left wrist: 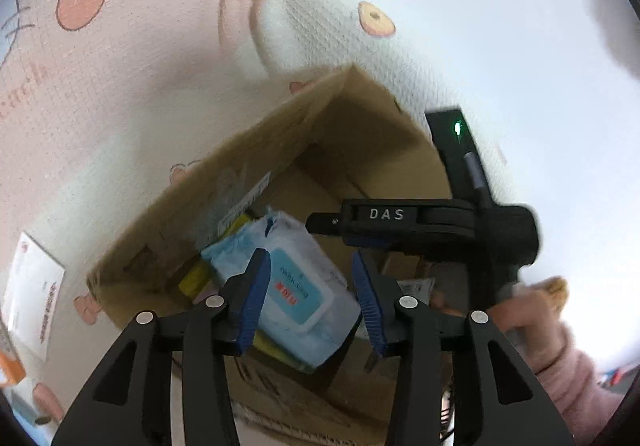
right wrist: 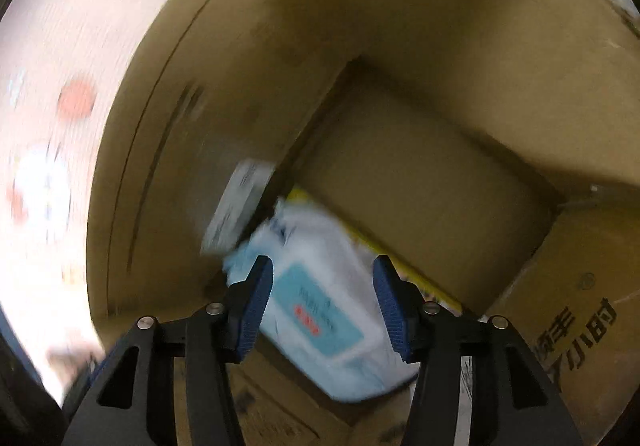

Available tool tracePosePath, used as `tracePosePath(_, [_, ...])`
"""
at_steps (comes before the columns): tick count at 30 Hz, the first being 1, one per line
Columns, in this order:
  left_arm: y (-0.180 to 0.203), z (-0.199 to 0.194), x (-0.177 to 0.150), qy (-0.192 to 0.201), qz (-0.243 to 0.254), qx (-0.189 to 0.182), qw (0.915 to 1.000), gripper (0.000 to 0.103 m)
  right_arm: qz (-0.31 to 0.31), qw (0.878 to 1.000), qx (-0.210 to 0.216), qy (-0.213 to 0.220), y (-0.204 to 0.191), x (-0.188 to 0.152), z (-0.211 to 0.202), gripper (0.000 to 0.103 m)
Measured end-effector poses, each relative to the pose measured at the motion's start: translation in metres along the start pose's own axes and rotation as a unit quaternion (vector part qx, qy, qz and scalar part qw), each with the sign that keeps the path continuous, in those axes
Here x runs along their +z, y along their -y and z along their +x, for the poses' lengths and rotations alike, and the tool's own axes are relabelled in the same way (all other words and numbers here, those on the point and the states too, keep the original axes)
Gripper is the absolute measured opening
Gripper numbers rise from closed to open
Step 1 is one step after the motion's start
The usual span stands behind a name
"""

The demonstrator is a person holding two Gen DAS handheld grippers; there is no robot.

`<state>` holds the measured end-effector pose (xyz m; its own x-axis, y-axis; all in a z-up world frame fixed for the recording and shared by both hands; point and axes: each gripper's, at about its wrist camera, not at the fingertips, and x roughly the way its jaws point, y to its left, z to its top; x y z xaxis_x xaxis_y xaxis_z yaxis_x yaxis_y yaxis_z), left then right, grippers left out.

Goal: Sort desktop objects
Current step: 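Lower the baby wipes pack into the cardboard box and open the right tool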

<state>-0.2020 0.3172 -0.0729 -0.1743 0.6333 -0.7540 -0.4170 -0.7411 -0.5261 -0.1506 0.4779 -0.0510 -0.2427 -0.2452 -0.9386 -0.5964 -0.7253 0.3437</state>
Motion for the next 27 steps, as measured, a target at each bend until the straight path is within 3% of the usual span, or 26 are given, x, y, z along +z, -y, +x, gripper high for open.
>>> tracePosePath(3, [-0.017,-0.007,0.007,0.029,-0.029,0.006,0.9992,0.047,0.043,0.999,0.000,0.020,0.007,0.003,0.003,0.049])
tracePosePath(6, [-0.027,-0.011,0.012,0.044,-0.041,0.020,0.9980,0.047,0.072,0.997,-0.009,0.033,0.012,0.001,0.011,0.036])
tracePosePath(14, [-0.030,-0.017,0.015,0.043,-0.010,0.002,0.9990,0.047,0.142,0.989,0.017,-0.046,0.031,-0.004,0.057,0.033])
tracePosePath(19, [-0.027,-0.023,0.009,0.037,0.009,-0.006,0.9993,0.047,0.107,0.990,0.043,-0.082,0.018,-0.013,0.061,0.026])
tracePosePath(23, [-0.023,-0.023,0.004,0.026,0.017,-0.017,0.9994,0.047,0.075,0.989,0.037,-0.121,0.004,-0.036,0.071,0.025])
tracePosePath(27, [-0.023,-0.022,0.000,0.018,0.019,0.010,0.9996,0.047,0.061,0.994,0.015,-0.089,-0.002,-0.049,0.052,0.025])
